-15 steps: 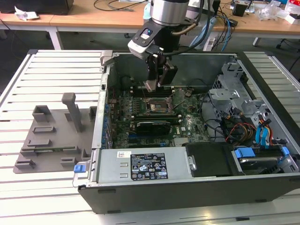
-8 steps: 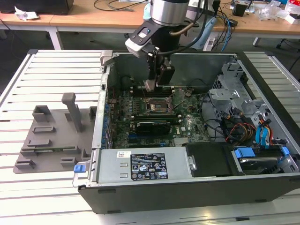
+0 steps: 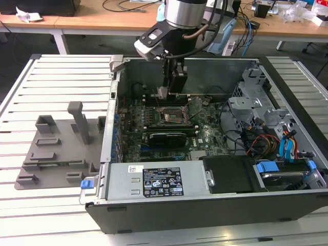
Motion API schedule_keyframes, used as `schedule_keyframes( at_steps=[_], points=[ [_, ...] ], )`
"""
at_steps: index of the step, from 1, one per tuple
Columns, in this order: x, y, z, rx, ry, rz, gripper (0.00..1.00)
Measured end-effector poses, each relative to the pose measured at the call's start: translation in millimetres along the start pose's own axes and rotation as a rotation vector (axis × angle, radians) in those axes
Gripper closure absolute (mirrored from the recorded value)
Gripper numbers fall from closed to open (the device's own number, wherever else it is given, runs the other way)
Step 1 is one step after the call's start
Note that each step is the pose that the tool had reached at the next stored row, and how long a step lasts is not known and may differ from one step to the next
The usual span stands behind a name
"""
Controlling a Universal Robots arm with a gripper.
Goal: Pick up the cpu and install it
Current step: 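Place the cpu into insertion slot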
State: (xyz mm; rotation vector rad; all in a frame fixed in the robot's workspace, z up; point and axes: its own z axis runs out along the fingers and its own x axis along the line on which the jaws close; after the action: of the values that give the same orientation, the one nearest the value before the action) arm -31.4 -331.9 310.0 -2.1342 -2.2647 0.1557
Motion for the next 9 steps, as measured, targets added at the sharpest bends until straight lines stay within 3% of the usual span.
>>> schedule_keyframes(
  at_steps=[9],
  points=[
    [0.0, 0.0, 0.1, 0.0044, 0.0058, 0.086, 0.45]
  ],
)
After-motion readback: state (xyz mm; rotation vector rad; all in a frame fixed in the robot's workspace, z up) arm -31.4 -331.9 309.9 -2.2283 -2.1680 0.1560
